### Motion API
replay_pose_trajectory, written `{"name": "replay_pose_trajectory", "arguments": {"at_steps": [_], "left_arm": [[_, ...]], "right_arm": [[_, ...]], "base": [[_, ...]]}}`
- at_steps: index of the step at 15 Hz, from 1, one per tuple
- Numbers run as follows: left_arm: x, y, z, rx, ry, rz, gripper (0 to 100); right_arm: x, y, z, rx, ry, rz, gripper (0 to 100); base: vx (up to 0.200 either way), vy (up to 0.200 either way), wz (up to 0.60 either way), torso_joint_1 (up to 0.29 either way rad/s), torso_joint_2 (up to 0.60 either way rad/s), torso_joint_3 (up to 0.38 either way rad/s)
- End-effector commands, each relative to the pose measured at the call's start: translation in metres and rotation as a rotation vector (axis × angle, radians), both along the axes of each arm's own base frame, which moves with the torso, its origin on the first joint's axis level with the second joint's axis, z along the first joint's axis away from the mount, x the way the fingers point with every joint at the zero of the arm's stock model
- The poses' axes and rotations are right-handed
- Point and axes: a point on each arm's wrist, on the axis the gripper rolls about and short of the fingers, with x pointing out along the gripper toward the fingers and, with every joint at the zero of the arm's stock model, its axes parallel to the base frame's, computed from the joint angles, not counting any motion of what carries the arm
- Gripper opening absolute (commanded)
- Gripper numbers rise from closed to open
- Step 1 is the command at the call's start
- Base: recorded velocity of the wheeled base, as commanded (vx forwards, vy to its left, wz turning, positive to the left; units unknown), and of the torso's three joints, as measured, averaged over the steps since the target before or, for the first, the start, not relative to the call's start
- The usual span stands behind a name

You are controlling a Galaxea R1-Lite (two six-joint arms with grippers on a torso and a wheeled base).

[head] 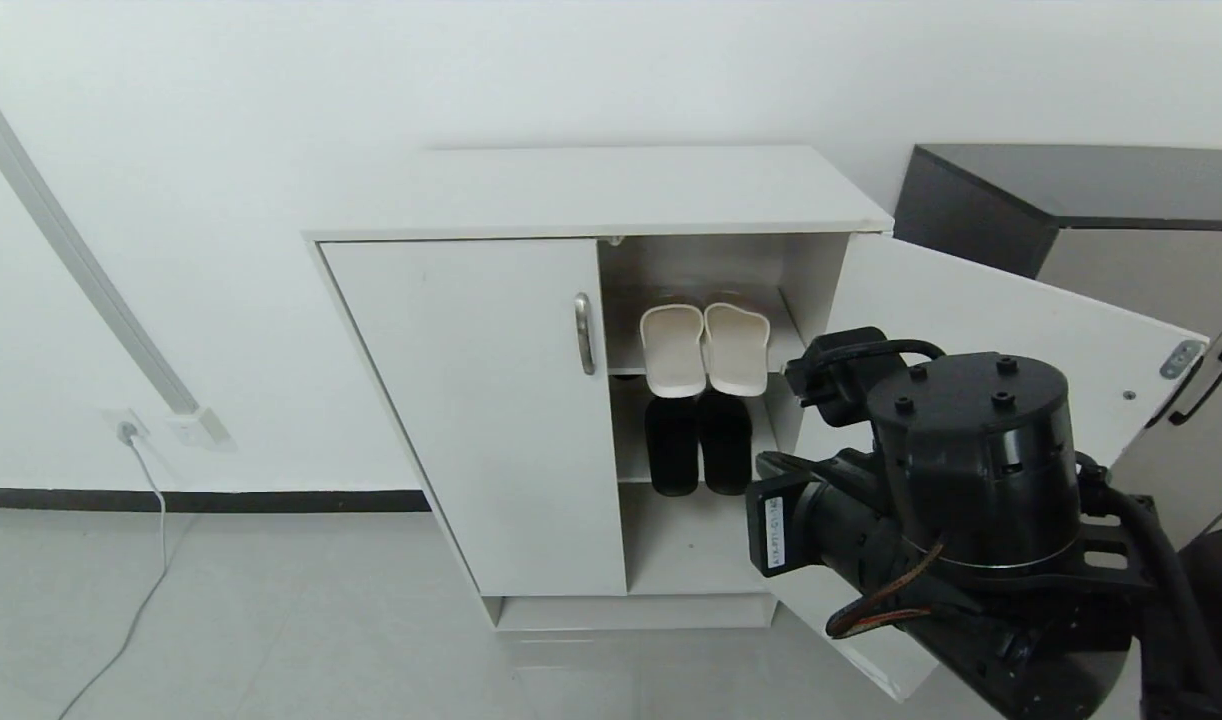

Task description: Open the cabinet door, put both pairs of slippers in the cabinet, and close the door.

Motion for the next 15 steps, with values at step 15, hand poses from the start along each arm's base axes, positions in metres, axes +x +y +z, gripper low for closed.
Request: {"name": "replay_pose_trajectory", "arguments": {"at_steps": [15], "left_arm": [[-0.0001,0.0000,0.0003,-0.002,-0.001,0.002,0]], "right_arm": [[-0.0007,-0.0017,0.0029,0.006,-0.007,0.000,0]], "base": [[0.000,0.000,0.00,0.202,-0.52,-0.317]]}}
